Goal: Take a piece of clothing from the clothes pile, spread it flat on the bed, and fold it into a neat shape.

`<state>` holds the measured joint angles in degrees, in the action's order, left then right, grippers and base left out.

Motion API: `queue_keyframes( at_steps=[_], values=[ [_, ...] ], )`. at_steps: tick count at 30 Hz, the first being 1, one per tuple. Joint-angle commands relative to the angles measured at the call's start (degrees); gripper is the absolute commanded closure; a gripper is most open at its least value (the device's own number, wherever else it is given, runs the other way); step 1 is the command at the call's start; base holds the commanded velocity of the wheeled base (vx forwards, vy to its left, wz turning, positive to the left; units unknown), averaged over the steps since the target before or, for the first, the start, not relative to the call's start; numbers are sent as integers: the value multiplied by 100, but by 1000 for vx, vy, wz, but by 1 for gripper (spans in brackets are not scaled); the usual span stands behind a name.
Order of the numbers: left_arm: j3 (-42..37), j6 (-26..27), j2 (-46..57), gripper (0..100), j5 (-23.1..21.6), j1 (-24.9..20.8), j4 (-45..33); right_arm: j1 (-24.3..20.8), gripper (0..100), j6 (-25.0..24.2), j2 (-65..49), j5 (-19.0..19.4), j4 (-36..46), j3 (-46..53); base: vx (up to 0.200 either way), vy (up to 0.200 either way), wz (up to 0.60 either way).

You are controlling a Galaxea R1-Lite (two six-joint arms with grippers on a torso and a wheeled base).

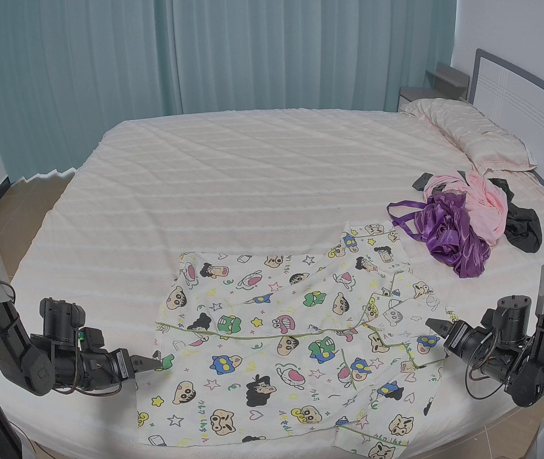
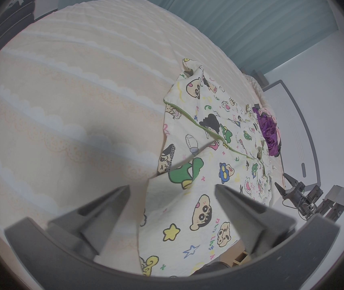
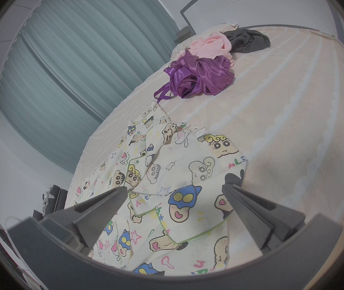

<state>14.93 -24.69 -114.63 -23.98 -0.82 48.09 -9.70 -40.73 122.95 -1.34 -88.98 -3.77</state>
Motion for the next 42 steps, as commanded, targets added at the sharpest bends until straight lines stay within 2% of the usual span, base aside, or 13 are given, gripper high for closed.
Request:
queue_keyframes(
  at_steps=[1, 12, 18, 19, 21, 22, 24, 25, 26, 28, 36, 42],
  values=[
    [-61, -1, -191, 100, 25, -50, 78, -23, 0, -5, 18, 2, -49, -1, 0, 0, 0],
    [-245, -19, 213, 100, 25, -200, 95, 30, 0, -5, -35, 160, -49, 8, 0, 0, 0],
    [-360, -80, 767, 100, 148, -534, 86, 12, 0, -5, -43, 152, -49, 8, 0, 0, 0],
    [-439, -124, 1004, 100, 236, -824, 69, 4, 0, -5, -52, 152, -49, 8, 0, 0, 0],
    [-465, -133, 1065, 100, 332, -955, 69, 4, 0, -5, -52, 143, -49, 16, 0, 0, 0],
    [-509, -142, 1074, 100, 605, -1325, 60, -5, 0, -5, -70, 143, -49, 16, 0, 0, 0],
    [-509, -168, 1048, 100, 877, -1579, 60, -14, 0, -14, -96, 143, -49, 16, 0, 0, 0],
    [-509, -212, 942, 100, 1194, -1843, 69, -23, 0, -32, -96, 143, -49, 16, 0, 0, 0],
    [-509, -212, 942, 100, 1194, -1843, 69, -23, 0, -32, -96, 143, -49, 16, 0, 0, 0],
    [-483, -274, 494, 100, 1642, -2221, 113, -23, 0, -32, -96, 143, -49, 16, 0, 0, 0],
    [-509, -669, -183, 100, 2081, -3100, 833, -23, 0, -40, -43, 204, -49, 25, 0, 0, 0],
    [-535, -695, -341, 100, 2284, -3390, 912, -32, 0, -40, -35, 266, -49, 60, 0, 0, 0]
  ],
)
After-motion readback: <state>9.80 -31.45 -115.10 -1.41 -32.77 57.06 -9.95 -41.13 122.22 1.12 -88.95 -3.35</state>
